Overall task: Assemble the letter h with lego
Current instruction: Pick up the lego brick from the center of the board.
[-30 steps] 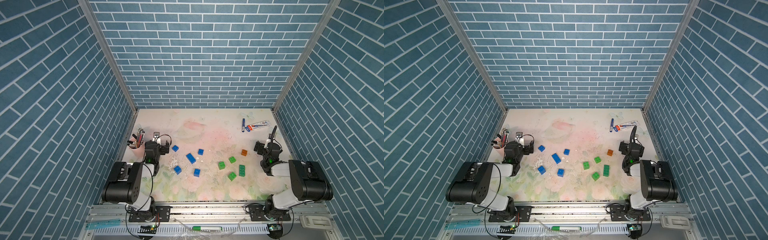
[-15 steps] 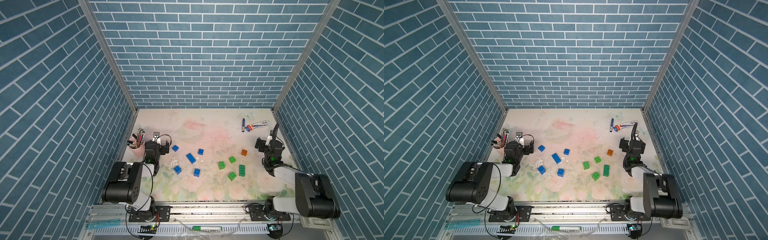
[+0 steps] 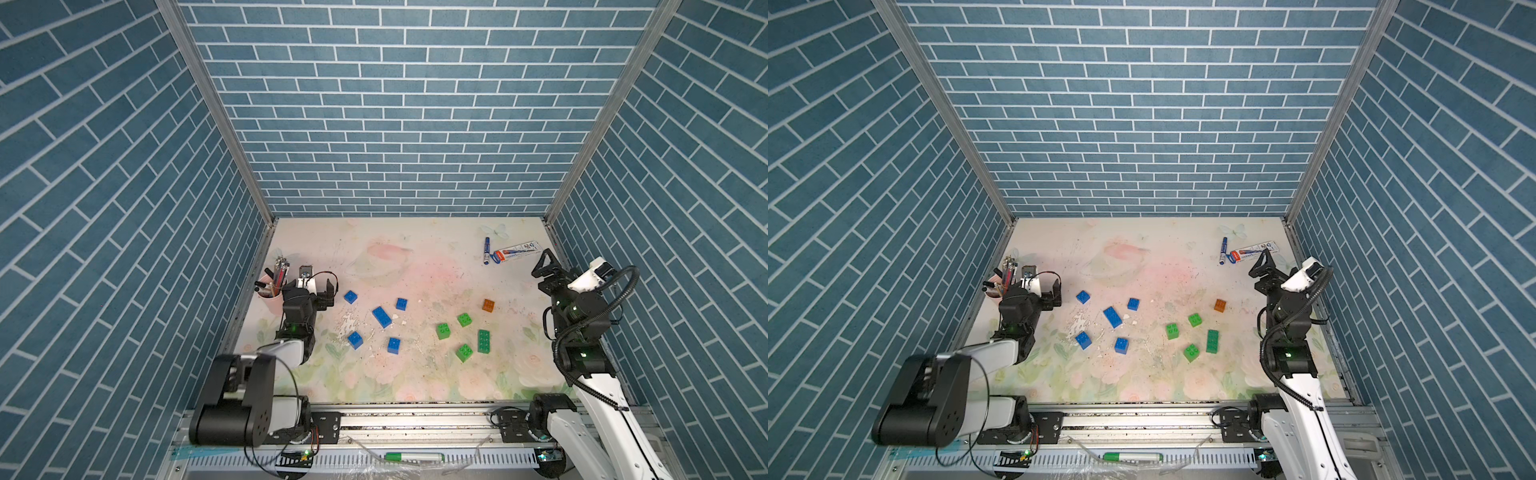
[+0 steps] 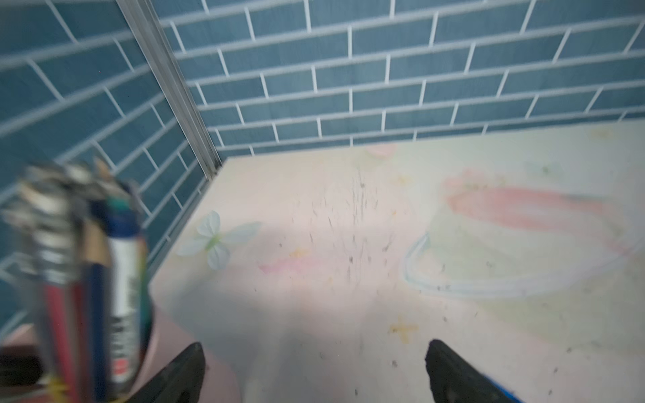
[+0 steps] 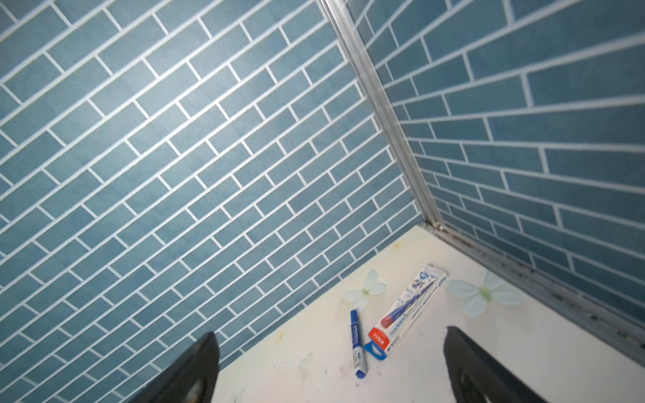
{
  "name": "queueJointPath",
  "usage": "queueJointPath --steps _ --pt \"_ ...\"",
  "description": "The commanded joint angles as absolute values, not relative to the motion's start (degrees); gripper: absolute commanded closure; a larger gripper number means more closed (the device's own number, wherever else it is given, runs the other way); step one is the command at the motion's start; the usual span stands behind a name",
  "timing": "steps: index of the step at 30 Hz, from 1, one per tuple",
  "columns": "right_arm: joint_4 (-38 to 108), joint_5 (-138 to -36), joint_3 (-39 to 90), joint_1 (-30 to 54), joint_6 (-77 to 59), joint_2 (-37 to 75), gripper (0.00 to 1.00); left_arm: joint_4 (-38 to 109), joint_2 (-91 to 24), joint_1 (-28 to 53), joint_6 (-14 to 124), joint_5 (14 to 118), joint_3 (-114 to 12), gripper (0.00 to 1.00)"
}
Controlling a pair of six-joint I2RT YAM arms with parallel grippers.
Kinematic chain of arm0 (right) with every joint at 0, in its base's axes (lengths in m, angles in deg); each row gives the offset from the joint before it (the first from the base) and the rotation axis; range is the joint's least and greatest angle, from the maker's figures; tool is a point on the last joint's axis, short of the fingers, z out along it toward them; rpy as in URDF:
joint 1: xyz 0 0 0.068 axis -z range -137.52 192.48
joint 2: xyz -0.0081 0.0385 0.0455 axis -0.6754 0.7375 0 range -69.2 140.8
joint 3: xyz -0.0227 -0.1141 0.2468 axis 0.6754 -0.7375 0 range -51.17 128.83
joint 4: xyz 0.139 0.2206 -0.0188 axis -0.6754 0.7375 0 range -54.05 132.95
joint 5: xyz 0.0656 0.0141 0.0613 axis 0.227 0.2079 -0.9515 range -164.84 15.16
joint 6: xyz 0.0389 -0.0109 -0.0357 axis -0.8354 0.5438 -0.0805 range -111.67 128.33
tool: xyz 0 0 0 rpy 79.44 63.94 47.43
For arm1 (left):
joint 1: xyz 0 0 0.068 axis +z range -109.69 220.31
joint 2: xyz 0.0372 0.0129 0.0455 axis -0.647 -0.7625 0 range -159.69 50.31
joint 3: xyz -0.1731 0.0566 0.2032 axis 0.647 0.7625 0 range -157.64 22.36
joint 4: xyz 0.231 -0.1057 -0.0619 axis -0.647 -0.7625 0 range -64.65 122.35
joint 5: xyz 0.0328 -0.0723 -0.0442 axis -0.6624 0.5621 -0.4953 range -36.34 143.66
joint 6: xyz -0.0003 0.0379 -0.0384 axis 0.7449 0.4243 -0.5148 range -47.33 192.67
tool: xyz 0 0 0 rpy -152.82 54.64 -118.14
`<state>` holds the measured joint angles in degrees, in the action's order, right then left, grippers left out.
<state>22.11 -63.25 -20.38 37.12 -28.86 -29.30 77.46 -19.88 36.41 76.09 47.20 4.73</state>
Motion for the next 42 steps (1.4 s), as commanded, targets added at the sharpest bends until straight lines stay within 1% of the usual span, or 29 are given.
queueJointPath --steps 1,3,5,6,9,10,11,14,16,21,25,31,34,38,42 --pt "37.72 -70.32 -12.04 36.11 -35.22 -22.71 0.01 72.31 -7.73 34.99 71.18 45.56 3.24 0.01" --pt "42.50 -71.88 -8.85 35.18 -34.76 -19.86 0.01 65.14 -1.13 34.80 69.73 51.03 -0.35 0.01" --pt "45.74 -73.17 -6.88 33.70 -33.26 -18.42 0.01 57.27 4.23 34.78 62.79 51.64 -4.34 0.01" --pt "48.55 -73.67 -5.11 32.70 -31.91 -17.48 0.01 53.67 6.97 34.82 56.54 49.06 -5.83 0.01" --pt "59.16 -74.84 1.40 30.32 -29.18 -12.76 0.01 34.12 14.30 34.54 32.95 38.21 -9.54 0.01" --pt "61.62 -75.01 2.86 29.70 -28.75 -11.41 0.01 27.41 15.84 33.72 29.63 35.14 -11.97 0.01" --pt "63.84 -75.43 4.21 29.11 -28.50 -10.03 0.01 21.86 15.57 33.47 30.61 35.46 -15.17 0.01" --pt "68.98 -76.23 6.58 27.21 -28.03 -7.12 0.01 13.13 11.88 33.46 32.91 43.76 -21.36 0.01" --pt "71.65 -75.62 6.84 25.37 -27.25 -6.06 0.01 11.15 10.73 33.46 33.68 48.33 -22.69 0.01" --pt "76.37 -76.64 5.90 21.75 -26.33 -4.78 0.01 2.58 7.65 33.46 36.51 53.94 -24.17 0.01" --pt "78.75 -77.63 5.10 18.78 -25.34 -4.25 0.01 -6.33 2.47 33.37 36.84 56.24 -27.57 0.01" --pt "76.56 -81.70 3.94 12.48 -24.19 -0.41 0.05 -11.95 2.52 33.35 34.51 59.12 -24.90 0.01" --pt "74.33 -84.11 5.28 8.16 -23.78 3.46 0.07 -15.18 1.45 33.31 33.36 59.76 -24.22 0.01" --pt "73.13 -83.00 9.93 1.92 -22.63 10.62 0.09 -17.64 -0.20 33.28 32.52 58.88 -23.53 0.01" --pt "70.66 -85.18 14.24 -1.64 -22.61 17.24 0.12 -17.05 -0.56 33.29 29.53 60.36 -20.04 0.01"
